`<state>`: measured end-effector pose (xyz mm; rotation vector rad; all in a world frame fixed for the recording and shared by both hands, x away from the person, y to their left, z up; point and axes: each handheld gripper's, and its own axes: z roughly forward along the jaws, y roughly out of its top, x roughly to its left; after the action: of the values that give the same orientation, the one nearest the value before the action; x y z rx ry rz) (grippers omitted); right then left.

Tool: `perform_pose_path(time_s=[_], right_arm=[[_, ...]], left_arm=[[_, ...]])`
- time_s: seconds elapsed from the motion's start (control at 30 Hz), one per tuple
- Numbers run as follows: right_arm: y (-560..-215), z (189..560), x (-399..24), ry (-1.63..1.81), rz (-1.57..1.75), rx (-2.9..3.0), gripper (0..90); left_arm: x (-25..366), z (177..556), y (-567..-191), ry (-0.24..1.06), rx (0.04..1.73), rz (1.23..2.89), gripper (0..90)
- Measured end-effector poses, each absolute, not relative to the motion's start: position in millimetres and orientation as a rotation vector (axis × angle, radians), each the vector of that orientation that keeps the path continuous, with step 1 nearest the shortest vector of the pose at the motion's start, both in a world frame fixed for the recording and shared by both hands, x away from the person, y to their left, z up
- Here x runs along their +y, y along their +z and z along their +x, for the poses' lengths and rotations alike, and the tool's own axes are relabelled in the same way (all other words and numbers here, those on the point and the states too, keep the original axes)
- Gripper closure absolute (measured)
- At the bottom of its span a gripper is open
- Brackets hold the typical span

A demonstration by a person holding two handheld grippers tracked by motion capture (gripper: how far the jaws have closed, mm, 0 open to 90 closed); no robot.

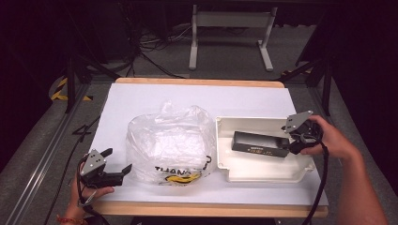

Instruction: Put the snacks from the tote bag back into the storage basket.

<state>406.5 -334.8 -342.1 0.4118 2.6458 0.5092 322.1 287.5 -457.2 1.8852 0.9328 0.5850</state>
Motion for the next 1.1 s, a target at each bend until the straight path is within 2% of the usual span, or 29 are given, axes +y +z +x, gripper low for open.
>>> perform_pose_path(time_s=[0.13,0.17,0.43,1.1], right_arm=[[-333.4,393.9,-340.9,0.619,0.476,2.545,27.5],[-331.0,386.6,-343.8,0.682,0.533,2.487,22.9],[-326.3,366.8,-354.9,0.804,0.715,2.290,13.1],[-339.2,328.7,-369.5,0.853,0.861,2.116,9.2]], left_arm=[[287.6,321.8,-457.2,0.583,0.931,1.880,6.5],[287.7,321.7,-457.2,0.582,0.930,1.879,6.5],[287.8,321.8,-457.3,0.579,0.933,1.878,6.5],[288.3,321.9,-457.2,0.577,0.932,1.877,6.5]])
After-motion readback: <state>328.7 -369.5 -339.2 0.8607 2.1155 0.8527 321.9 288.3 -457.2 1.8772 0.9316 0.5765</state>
